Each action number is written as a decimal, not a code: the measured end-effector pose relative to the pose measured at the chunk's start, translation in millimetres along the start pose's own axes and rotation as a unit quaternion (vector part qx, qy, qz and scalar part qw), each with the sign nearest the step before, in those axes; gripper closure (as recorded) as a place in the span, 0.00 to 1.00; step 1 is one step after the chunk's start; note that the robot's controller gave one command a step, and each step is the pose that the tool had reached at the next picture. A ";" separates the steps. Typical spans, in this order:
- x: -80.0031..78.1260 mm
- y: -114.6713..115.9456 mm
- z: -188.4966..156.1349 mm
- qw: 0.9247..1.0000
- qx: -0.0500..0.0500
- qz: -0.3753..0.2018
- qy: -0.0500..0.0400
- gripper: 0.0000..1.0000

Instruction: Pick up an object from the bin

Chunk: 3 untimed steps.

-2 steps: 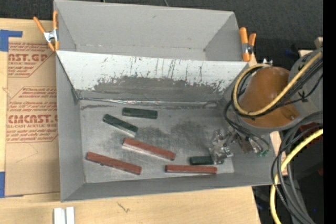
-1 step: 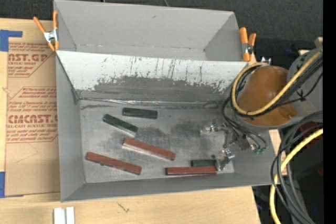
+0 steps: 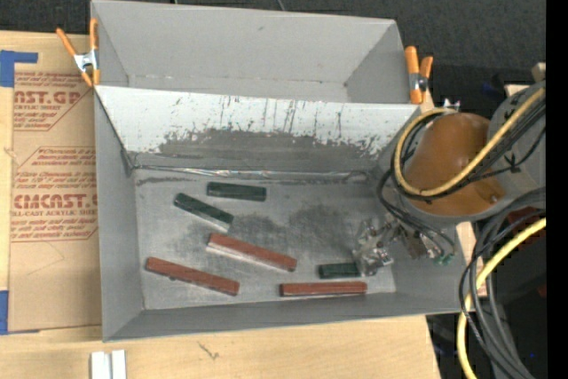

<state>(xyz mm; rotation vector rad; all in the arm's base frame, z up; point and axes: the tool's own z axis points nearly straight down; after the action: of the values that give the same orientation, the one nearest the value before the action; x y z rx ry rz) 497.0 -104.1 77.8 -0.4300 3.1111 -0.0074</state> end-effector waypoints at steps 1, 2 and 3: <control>-6.3 2.0 0.7 1.000 0.002 -0.001 -0.013 0.00; -5.4 2.0 1.0 1.000 0.001 -0.001 -0.011 0.00; 6.7 17.9 0.0 0.999 0.002 -0.036 -0.001 1.00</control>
Offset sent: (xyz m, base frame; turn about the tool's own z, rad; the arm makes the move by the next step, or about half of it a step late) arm 0.0000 0.0000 0.0000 0.0000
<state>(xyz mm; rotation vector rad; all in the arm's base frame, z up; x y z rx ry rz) 485.7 -88.7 77.7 -0.5403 3.0906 -0.0119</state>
